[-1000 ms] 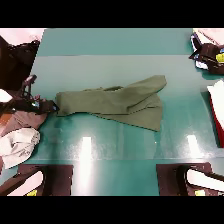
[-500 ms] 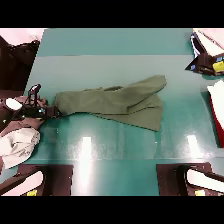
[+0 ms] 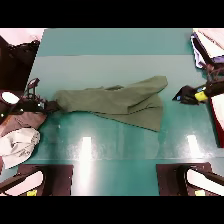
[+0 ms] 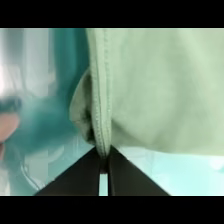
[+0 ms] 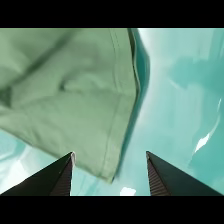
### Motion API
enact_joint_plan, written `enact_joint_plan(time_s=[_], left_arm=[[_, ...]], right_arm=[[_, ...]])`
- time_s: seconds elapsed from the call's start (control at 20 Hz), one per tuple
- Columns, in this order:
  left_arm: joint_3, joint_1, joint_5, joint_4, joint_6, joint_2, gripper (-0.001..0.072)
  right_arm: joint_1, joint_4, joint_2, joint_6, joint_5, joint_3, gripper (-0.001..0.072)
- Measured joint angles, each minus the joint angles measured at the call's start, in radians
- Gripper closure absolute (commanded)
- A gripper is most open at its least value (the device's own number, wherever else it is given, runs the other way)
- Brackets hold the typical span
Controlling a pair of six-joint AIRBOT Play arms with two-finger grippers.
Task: Fold the shirts.
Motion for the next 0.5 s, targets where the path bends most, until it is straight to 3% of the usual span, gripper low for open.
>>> enact_joint_plan(time_s=[0.25,0.5], left_arm=[[0.137,0.0,-0.096,-0.029,0.001,0.0,0.068],[0.19,0.0,-0.127,-0.063,0.001,0.0,0.0679]], right_arm=[[0.039,0.069,0.005,-0.018,-0.077,-0.218,0.0263],[0.155,0.091,0.005,-0.016,-0.183,-0.369,0.0263]])
